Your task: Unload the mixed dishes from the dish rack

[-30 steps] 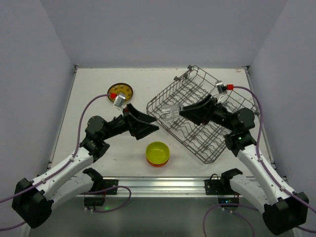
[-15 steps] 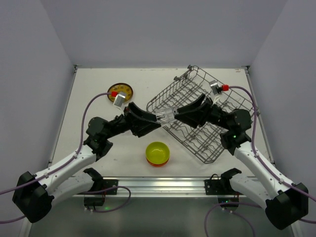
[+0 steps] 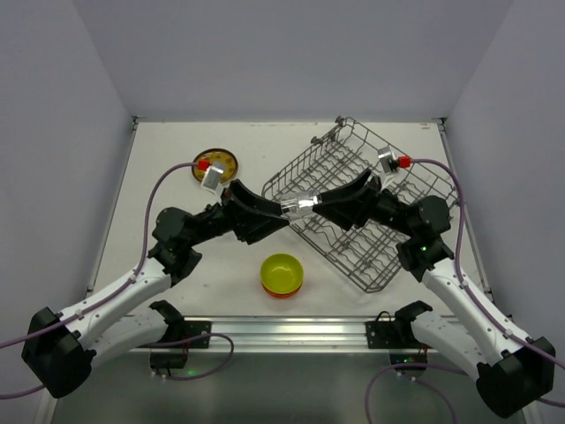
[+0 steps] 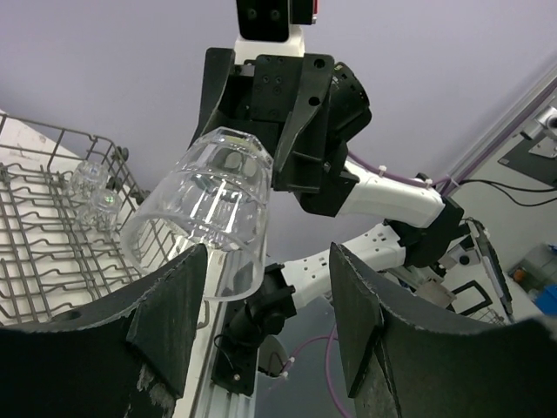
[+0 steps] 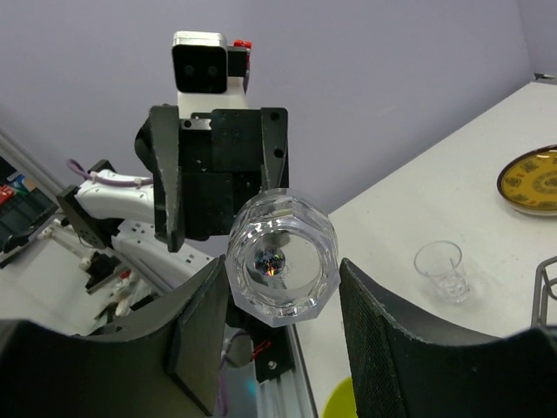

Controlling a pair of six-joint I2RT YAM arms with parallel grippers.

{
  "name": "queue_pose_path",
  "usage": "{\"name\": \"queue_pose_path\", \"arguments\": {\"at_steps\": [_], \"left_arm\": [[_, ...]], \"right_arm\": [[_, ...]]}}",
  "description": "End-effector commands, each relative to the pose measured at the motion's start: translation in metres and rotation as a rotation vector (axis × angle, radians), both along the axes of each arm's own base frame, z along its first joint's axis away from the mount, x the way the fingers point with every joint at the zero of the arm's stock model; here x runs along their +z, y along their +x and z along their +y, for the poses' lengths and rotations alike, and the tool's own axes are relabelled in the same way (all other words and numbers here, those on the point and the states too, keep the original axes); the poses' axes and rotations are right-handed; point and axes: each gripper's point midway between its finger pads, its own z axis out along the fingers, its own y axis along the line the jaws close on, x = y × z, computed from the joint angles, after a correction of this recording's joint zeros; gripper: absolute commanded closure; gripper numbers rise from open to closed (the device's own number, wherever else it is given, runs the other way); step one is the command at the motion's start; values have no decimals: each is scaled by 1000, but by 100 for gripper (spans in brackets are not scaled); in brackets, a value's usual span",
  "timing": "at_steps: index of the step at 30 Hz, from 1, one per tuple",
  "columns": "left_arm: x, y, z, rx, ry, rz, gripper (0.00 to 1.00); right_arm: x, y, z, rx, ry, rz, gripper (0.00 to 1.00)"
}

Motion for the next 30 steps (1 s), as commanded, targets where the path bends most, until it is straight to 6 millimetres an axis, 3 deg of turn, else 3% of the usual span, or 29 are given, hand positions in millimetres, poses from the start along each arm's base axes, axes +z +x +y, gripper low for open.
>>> {"name": "queue_pose_path", "arguments": {"at_steps": [1,5,8,9,11,14,15,17,18,19,20,21,22,23,24,25,26,27,28,29,30], "left_arm": [[29,-8,3,-2,-53,-93,38],[32,-8,1,-16,-60,-100,40],[36,-13,-2,-44,-78,-106,64],[36,-13,-3,-50,-80,-108,80],[38,-15,-4,-64,-88,-106,100],[38,-13,-4,-53,-91,-101,100],[38,-12,-4,-48,-89,-99,100],[33,-4,-4,-1,-54,-74,100],[42,2,-3,38,-37,-79,100],[41,15,-1,120,22,-119,100],[8,43,6,264,177,11,100],[29,57,17,375,228,-49,100],[-15,71,31,462,425,77,100],[-27,100,63,689,523,136,100],[-13,114,88,819,560,159,100],[-52,123,115,914,755,260,100],[-45,135,146,1053,804,295,100],[-56,149,184,1150,872,358,100],[-76,152,196,1120,949,419,100],[-81,156,209,1124,970,445,100],[-88,163,238,1176,987,491,100]], "right_arm": [[15,2,-3,-41,2,-78,73],[16,-5,-2,-2,11,-78,73],[15,-8,0,30,26,-76,72],[14,-10,1,44,26,-79,72],[13,-13,3,73,33,-76,71],[13,-16,3,94,41,-86,67],[10,-17,4,99,39,-87,63],[6,-20,2,100,25,-107,20],[3,-17,1,74,13,-100,1],[-19,5,-1,-30,-42,44,1],[-24,18,-10,-142,-100,12,1],[-21,31,-18,-237,-136,45,1],[-53,56,-39,-428,-228,186,1],[-62,64,-54,-524,-282,217,1],[-62,71,-68,-617,-315,246,1],[-84,78,-93,-756,-403,326,1],[-83,78,-101,-790,-437,319,1],[-86,77,-107,-815,-466,325,1],[-94,74,-112,-819,-512,332,1],[-94,72,-115,-830,-525,331,1],[-93,70,-117,-837,-531,331,1]]}}
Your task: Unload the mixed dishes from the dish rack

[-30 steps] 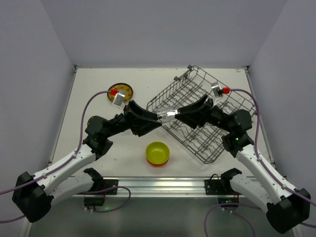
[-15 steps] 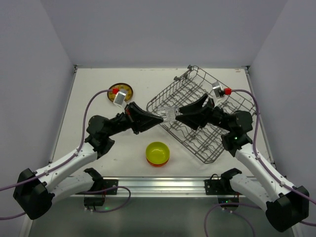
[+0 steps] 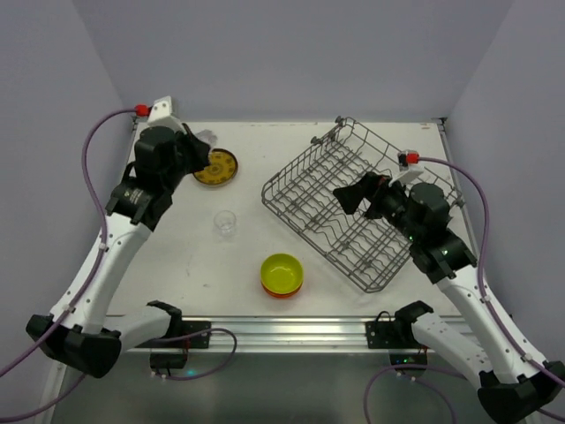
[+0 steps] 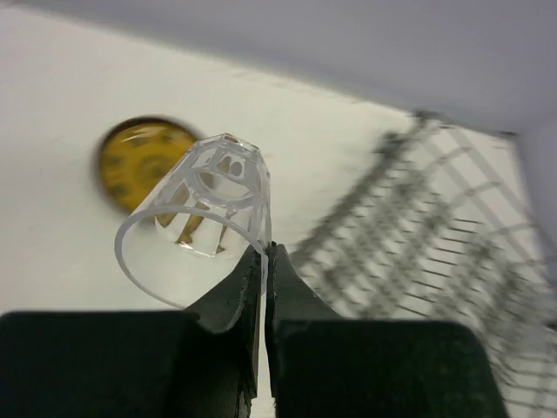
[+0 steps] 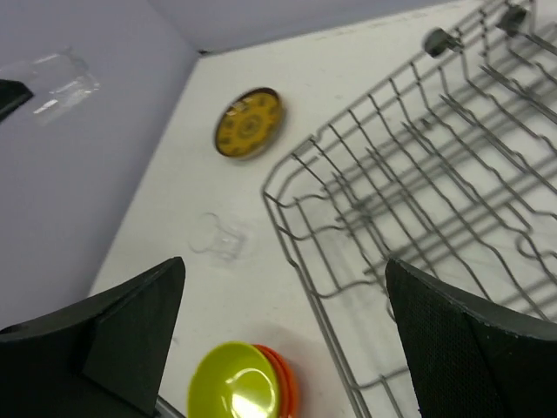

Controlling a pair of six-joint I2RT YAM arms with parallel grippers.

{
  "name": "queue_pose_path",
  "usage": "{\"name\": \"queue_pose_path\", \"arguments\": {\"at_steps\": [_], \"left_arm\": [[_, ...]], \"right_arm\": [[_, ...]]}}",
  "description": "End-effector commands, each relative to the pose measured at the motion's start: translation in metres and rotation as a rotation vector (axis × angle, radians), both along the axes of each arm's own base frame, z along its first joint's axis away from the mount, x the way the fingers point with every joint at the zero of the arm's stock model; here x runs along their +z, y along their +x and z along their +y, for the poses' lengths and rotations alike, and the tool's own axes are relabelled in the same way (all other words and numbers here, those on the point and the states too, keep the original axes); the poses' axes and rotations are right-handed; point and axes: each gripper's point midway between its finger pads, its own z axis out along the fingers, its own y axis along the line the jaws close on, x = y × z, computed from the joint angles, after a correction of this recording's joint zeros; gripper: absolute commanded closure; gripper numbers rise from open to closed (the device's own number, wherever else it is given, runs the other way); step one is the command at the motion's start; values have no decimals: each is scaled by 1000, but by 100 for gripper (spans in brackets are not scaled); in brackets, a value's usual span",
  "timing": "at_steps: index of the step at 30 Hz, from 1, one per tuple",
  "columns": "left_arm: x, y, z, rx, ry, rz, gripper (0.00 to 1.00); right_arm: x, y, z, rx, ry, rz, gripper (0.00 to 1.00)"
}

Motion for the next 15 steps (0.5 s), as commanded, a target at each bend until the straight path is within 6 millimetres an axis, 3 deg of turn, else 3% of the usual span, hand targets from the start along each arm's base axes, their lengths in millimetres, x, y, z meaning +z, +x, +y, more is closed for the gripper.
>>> {"name": "queue_pose_path", "arguments": {"at_steps": [1,3,4,7,9,13,15], "left_arm": [[-103,-4,109,261,315,393,100],[-120,1,128,300,327,456,100],[-139,2,126,275,335,526,100],[-174,-1,127,231,388,656,100],[-191,-7,130,214,431,724,100],[-230,-21,109,54,408,859,100],[-244,-30,108,29,422,905,100]], "right_arm": [[-34,-6,-48,-182,-214,111,1],[-36,-4,-67,-284,-253,137,1],[-45,-7,-74,-306,-298,174,1],[-46,-10,-91,-361,-367,186,1],[-46,-13,-96,-378,-379,187,1],[-45,-16,-95,-364,-366,171,1],[-47,-17,-94,-354,-373,177,1]]}}
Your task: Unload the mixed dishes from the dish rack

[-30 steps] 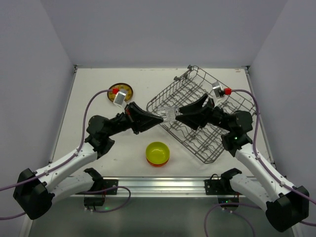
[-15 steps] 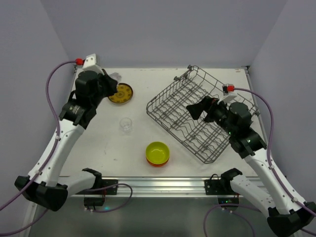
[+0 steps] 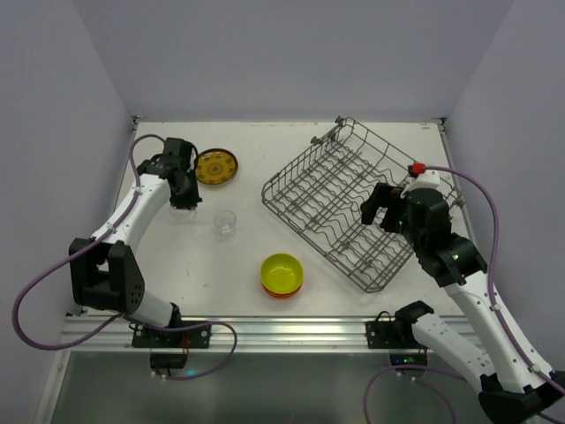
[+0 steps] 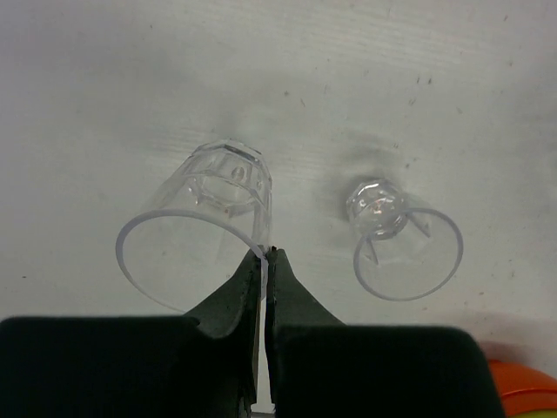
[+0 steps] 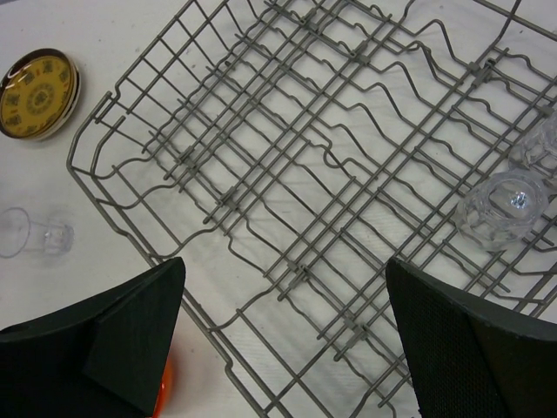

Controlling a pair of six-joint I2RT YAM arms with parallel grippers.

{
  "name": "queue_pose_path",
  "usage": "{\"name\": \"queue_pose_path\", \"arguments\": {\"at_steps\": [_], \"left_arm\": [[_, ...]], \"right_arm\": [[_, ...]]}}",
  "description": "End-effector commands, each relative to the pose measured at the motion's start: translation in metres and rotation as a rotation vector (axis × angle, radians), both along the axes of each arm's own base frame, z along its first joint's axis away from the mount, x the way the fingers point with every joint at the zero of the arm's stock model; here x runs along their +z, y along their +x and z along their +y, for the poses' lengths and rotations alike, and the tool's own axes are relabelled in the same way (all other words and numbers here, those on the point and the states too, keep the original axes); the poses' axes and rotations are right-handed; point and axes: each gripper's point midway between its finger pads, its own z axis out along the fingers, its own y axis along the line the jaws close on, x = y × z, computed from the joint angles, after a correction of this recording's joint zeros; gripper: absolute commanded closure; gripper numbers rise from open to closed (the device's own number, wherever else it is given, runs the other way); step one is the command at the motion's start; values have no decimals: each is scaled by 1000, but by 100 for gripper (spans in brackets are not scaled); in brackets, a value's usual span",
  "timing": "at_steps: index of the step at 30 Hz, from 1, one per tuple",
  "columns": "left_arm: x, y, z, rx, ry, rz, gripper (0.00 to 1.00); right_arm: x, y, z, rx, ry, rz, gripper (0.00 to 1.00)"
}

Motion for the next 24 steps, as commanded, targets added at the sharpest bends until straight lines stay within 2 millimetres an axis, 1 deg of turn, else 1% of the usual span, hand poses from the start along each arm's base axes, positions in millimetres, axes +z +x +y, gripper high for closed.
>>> {"name": "queue_pose_path", "arguments": {"at_steps": [1,2,5,6,9,12,18,21,23,24], "left_arm": [[-16,-23,-9,-101,-35,103,100],[-22,-26,-12,-114,-46,115,100],[-30,-29,-25,-152,-54,141,99],[-36,-30,-25,-151,-43,166,100],[-46,-29,-29,-162,-34,186,100],[-50,-25,-31,-169,-40,190,100],[-53,-21,-27,-163,-12,196,100],[-54,-19,-29,-164,-16,192,96],[-54,-18,-30,-166,-17,192,92],[-54,-17,-31,-169,-21,191,89]], "right_arm": [[9,-1,-6,-3,-34,-18,1],[8,-1,-4,5,-32,-16,1],[8,0,-1,23,-27,-22,1],[8,0,-1,21,-27,-23,1],[7,0,-1,25,-29,-22,1],[7,-1,0,34,-29,-21,1],[6,-2,0,40,-32,-18,1],[6,-2,1,43,-30,-19,1],[5,-2,1,43,-33,-14,1],[4,-2,1,45,-35,-9,1]]}}
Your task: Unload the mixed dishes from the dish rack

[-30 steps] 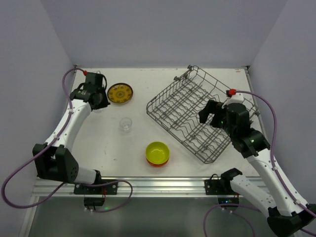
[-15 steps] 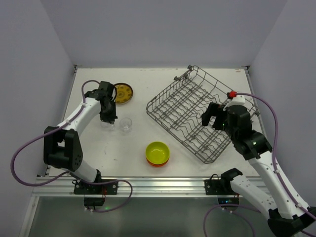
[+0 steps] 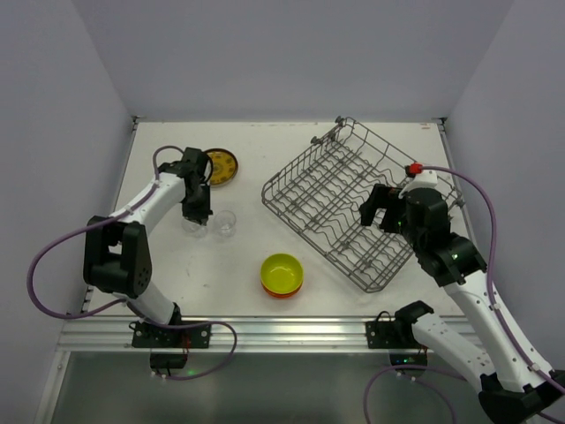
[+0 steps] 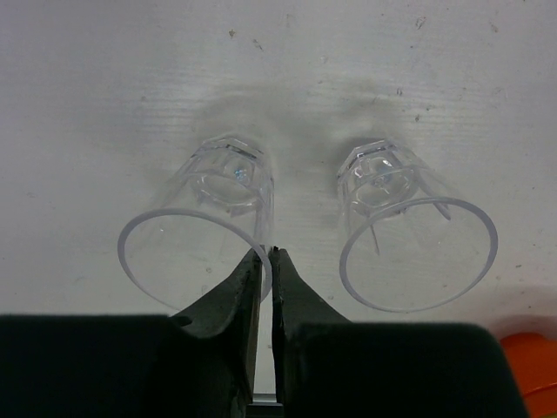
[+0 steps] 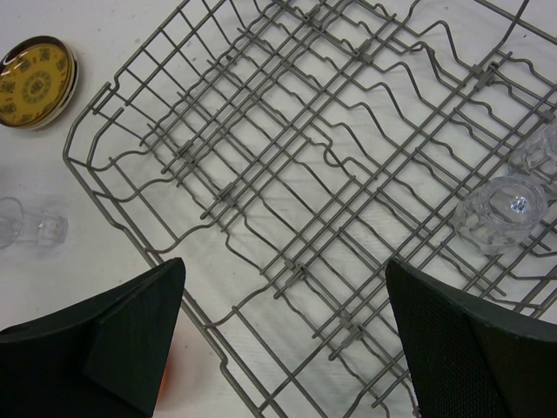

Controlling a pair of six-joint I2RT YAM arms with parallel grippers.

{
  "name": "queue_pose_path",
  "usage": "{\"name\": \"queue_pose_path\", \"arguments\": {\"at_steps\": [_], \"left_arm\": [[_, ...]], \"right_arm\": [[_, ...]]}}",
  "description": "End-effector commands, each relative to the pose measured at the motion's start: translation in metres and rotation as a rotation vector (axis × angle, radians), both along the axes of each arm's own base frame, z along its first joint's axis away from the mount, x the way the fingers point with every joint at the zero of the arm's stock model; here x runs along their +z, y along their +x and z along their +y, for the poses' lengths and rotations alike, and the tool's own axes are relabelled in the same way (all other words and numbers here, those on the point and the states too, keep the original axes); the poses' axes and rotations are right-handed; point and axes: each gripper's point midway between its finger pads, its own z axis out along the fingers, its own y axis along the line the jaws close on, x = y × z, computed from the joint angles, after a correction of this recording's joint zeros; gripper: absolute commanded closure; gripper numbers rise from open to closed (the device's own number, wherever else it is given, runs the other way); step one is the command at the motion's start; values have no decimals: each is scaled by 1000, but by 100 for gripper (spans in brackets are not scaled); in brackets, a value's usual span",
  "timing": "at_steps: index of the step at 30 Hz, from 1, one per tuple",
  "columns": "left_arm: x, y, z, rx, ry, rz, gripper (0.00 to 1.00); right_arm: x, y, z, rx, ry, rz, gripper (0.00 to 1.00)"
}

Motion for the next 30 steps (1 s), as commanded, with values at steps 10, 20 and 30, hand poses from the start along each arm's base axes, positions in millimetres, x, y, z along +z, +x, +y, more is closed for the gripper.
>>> {"name": "queue_pose_path", "arguments": {"at_steps": [10,20,30], "left_arm": [[51,25,0,18,8,-174,53],[213,8,-16,-11,-241,-851,0],[213,-57,10,-1,-233,-1160,0]], "right_arm": [[2,1,3,24,-10,-3,1],[-14,16,-24,-167,-10,42,1],[-55,55,-101,-470,1,196,1]]}}
